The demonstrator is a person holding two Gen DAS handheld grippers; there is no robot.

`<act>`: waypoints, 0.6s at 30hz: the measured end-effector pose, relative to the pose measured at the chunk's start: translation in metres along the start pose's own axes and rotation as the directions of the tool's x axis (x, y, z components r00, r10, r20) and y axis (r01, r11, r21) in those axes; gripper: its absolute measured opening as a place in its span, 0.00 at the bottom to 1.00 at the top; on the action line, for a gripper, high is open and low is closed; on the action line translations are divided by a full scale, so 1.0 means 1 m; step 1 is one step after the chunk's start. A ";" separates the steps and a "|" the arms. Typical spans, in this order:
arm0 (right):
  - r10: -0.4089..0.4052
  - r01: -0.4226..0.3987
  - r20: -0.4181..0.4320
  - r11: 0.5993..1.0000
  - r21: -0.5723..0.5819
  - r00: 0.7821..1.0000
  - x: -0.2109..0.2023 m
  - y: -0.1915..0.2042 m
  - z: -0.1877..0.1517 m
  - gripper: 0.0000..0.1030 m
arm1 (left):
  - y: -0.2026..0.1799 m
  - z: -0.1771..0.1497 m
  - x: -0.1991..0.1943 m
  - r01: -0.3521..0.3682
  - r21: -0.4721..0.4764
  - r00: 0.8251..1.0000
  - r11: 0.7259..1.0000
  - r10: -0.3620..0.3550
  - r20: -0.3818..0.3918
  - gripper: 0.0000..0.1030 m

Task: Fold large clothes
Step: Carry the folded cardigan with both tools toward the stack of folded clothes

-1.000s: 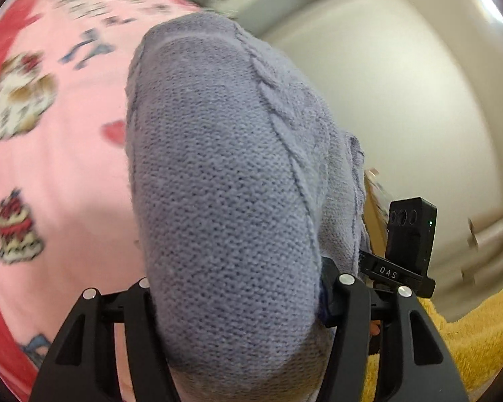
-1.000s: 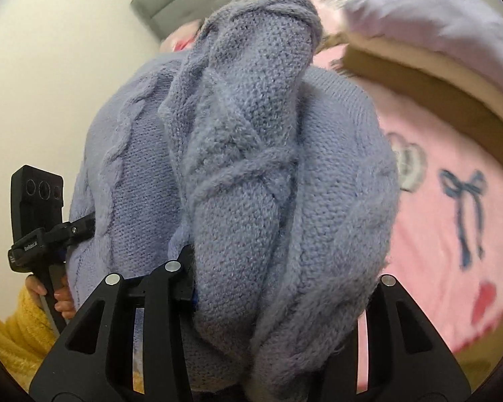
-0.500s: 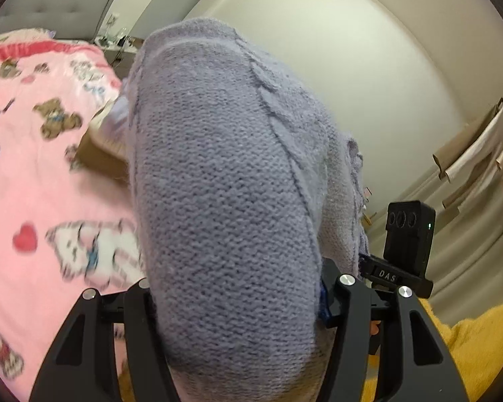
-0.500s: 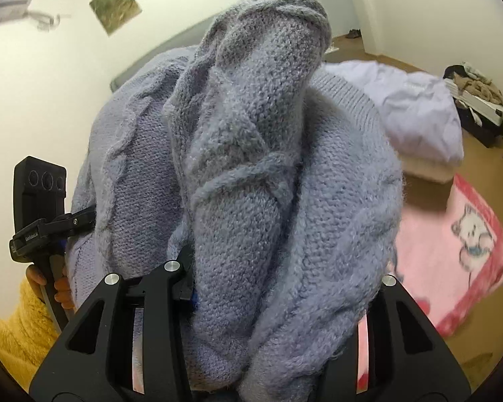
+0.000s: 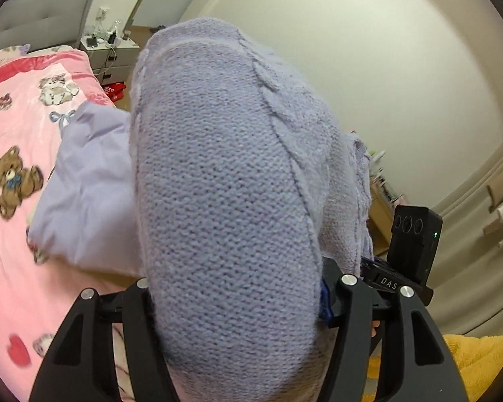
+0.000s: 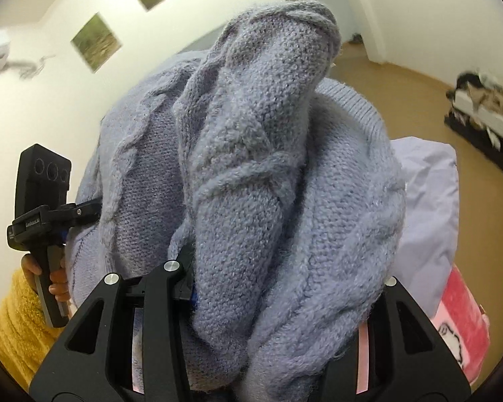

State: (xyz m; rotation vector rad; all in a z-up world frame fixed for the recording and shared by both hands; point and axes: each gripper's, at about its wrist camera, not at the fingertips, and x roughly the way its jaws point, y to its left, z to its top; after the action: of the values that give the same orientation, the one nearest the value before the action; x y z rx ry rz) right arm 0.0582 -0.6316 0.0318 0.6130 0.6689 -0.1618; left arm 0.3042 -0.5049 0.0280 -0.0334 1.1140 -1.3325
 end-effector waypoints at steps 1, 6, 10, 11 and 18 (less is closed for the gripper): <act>-0.004 0.004 -0.002 1.000 0.008 1.000 0.007 -0.005 0.003 0.38 | 0.003 0.010 0.009 -0.005 0.010 1.000 1.000 0.005 -0.014 0.60; -0.025 0.026 -0.013 0.998 0.052 1.000 0.046 -0.049 0.043 0.38 | 0.028 0.056 0.055 -0.020 0.011 0.998 1.000 0.020 -0.062 0.60; -0.029 0.034 -0.040 0.990 0.136 0.999 0.077 -0.074 0.055 0.38 | 0.049 0.080 0.090 -0.026 0.009 0.994 1.000 0.027 -0.102 0.61; -0.033 0.040 -0.047 0.985 0.167 0.998 0.088 -0.083 0.057 0.39 | 0.058 0.084 0.102 -0.029 0.006 0.992 1.000 0.030 -0.121 0.61; -0.049 0.068 -0.088 0.972 0.226 0.995 0.131 -0.111 0.050 0.46 | 0.120 0.087 0.143 0.017 -0.080 0.992 0.997 -0.026 -0.126 0.74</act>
State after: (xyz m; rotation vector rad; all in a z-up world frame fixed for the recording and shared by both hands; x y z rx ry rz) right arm 0.1500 -0.7446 -0.0723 0.8255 0.7536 -0.2726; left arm 0.4256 -0.6257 -0.0857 -0.0186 1.2765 -1.3242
